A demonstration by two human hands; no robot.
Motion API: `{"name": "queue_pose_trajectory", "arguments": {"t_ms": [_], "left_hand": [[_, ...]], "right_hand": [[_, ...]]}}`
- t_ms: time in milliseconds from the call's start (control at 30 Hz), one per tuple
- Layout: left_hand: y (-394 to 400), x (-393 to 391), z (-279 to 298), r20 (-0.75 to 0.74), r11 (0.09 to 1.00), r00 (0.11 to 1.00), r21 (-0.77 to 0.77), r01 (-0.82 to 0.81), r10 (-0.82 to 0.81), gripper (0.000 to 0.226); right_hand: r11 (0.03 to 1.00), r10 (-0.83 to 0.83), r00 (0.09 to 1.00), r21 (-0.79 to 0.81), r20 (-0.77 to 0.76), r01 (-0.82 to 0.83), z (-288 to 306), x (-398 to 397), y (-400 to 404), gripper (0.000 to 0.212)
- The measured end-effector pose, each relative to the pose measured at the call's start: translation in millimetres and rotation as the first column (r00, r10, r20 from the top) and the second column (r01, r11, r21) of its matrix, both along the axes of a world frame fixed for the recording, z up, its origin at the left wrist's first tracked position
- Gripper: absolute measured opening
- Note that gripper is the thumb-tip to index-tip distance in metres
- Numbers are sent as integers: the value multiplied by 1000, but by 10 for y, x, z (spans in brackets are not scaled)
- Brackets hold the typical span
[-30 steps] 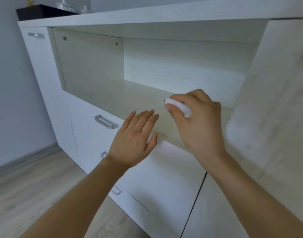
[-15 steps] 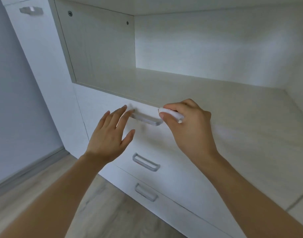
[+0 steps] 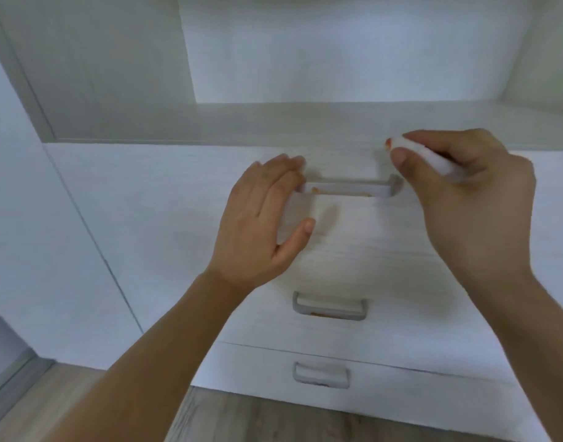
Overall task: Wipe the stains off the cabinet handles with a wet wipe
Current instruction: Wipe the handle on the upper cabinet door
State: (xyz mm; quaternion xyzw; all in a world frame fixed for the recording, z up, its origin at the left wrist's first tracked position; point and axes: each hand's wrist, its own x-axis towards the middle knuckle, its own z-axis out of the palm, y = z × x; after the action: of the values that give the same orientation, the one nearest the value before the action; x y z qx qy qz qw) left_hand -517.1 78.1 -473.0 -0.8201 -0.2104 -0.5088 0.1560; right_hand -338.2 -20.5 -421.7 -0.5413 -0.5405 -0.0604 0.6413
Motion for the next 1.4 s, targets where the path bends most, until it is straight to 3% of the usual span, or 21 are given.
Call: {"name": "queue_pose_trajectory", "arguments": {"t_ms": [333, 567, 767, 1100, 1400], "left_hand": [[-17, 171, -134, 154, 998, 988, 62, -20, 10, 41], [-69, 87, -158, 82, 1000, 997, 9, -16, 15, 49], [-37, 75, -269, 121, 1000, 992, -6, -19, 19, 53], [49, 156, -358, 172, 1000, 985, -9, 17, -15, 61], [36, 264, -444, 186, 993, 981, -90, 73, -56, 73]], "right_hand": [[994, 82, 996, 69, -32, -80, -265, -13, -51, 13], [993, 98, 993, 73, -68, -93, -263, -21, -52, 14], [984, 75, 994, 170, -81, -61, -407, -24, -22, 17], [977, 51, 931, 213, -361, 29, -562, -174, 14, 16], [975, 66, 924, 220, -377, 20, -559, -262, 124, 19]]}}
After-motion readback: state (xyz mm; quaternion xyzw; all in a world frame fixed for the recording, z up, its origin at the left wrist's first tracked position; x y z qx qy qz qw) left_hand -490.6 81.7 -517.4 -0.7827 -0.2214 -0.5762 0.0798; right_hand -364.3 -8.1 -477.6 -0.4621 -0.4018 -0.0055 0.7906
